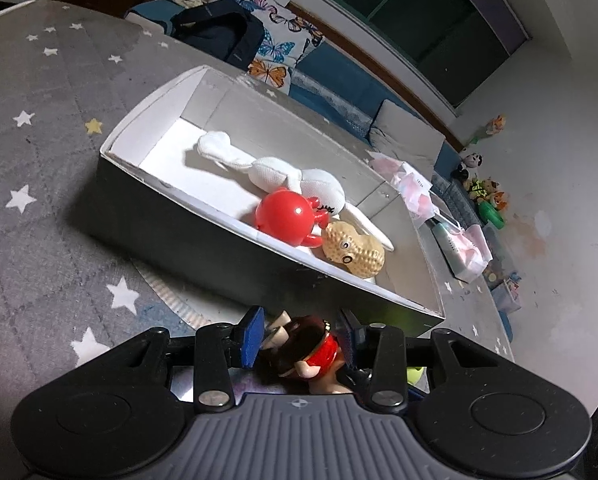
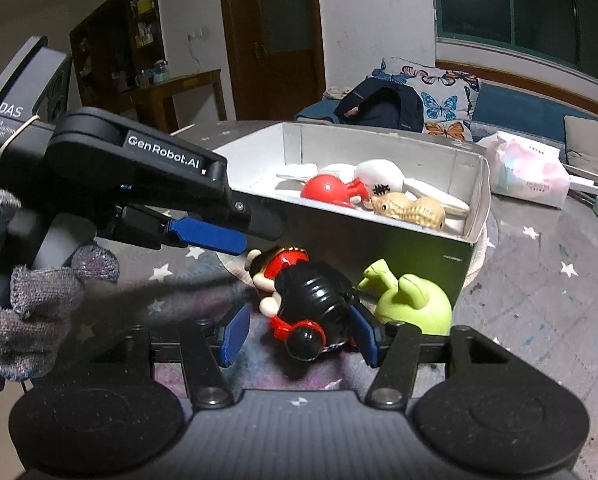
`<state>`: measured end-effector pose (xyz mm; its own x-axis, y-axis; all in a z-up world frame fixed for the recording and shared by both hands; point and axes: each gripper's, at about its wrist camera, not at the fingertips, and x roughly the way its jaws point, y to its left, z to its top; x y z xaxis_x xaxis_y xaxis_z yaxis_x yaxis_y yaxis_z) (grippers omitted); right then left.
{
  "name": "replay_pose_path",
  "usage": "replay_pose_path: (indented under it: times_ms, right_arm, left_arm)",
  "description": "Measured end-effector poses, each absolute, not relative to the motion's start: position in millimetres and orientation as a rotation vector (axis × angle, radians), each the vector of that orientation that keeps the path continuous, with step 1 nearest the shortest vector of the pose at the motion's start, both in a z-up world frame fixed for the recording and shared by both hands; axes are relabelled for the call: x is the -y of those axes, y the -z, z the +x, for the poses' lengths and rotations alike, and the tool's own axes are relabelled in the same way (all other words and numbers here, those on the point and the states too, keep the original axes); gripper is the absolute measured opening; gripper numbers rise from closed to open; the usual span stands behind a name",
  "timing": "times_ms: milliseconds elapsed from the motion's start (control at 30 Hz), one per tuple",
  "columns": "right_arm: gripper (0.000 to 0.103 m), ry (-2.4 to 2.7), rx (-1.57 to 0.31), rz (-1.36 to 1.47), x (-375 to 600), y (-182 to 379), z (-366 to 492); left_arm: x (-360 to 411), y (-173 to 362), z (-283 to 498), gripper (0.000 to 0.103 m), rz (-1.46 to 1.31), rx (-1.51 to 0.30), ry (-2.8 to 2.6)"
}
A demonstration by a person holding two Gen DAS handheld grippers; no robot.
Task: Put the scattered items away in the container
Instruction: 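Close the right gripper on the black-and-red doll beside the box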
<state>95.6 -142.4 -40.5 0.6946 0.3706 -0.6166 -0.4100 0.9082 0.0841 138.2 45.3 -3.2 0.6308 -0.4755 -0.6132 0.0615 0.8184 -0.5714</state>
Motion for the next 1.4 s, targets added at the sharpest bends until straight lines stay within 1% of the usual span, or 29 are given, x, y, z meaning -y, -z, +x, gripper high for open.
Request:
replay_pose_path:
  times_ms: [233,633,800,1000,1400]
  right_arm:
    - [0.060,-0.432,-0.677,-0.058,142,43,95]
    - [0.061,-0.482,-0.677,-0.059,137,39,89]
    - [0.063,-0.524,-0.670,-0.082,128,39,83]
    - [0.062,-0.541,-0.660,-0.100,122,39,79]
    - [0.064,-0.514,-0.669,-0.092,123,43,84]
  left_arm:
    - [-46,12,140,0.042,-0.564,-0.871,0.340]
    - [-51,10,138,0.042,-0.533,-0.880,0.337]
    - [-58,8,135,0.042,-0.518,-0.878,0.330]
    - [-66,9,135,0.042,-0.540,-0.881,0.328]
    - [-73,6,132,0.042,-0.533,-0.878,0.330]
